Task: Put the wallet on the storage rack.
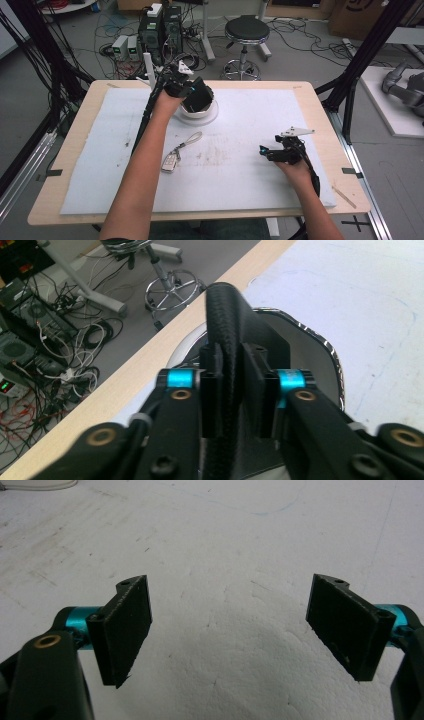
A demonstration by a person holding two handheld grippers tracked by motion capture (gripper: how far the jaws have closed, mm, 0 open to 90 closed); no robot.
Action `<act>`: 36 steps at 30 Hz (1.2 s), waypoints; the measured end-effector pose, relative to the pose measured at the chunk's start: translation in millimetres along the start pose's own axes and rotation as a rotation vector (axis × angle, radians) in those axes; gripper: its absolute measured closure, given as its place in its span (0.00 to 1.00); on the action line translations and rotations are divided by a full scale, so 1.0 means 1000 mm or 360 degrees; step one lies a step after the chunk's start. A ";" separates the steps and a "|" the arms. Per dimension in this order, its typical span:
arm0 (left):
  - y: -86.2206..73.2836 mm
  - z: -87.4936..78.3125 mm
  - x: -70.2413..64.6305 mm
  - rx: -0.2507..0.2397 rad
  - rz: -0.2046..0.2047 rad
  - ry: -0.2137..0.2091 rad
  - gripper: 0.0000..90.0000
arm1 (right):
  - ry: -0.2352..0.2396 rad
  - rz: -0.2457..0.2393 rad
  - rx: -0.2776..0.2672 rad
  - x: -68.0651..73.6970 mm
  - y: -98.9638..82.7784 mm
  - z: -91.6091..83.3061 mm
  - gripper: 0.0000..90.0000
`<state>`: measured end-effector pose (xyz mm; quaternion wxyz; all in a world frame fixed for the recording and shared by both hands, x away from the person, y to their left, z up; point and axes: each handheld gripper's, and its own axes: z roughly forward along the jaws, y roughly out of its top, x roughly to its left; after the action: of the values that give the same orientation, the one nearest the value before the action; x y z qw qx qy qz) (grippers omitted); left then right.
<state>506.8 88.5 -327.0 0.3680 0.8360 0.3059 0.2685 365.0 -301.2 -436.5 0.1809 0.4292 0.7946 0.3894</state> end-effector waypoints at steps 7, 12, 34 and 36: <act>0.004 -0.010 -0.001 -0.0022 -0.0053 0.0029 0.45 | 0.0007 -0.0003 -0.0002 0.000 0.000 0.001 0.21; 0.009 -0.026 -0.005 -0.0085 -0.0062 -0.0005 0.40 | 0.0001 -0.0003 -0.0009 0.000 0.000 0.000 0.21; -0.042 -0.113 -0.014 -0.0243 -0.0082 -0.0149 0.28 | -0.0004 -0.0013 -0.0006 0.003 0.001 0.001 0.21; -0.054 -0.116 -0.016 -0.0275 -0.0112 -0.0177 0.27 | -0.0005 -0.0013 -0.0006 0.003 0.001 0.001 0.21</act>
<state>400.7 158.4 -304.4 0.4644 0.8034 0.2900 0.2339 364.6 -298.3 -435.7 0.1845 0.4262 0.7953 0.3896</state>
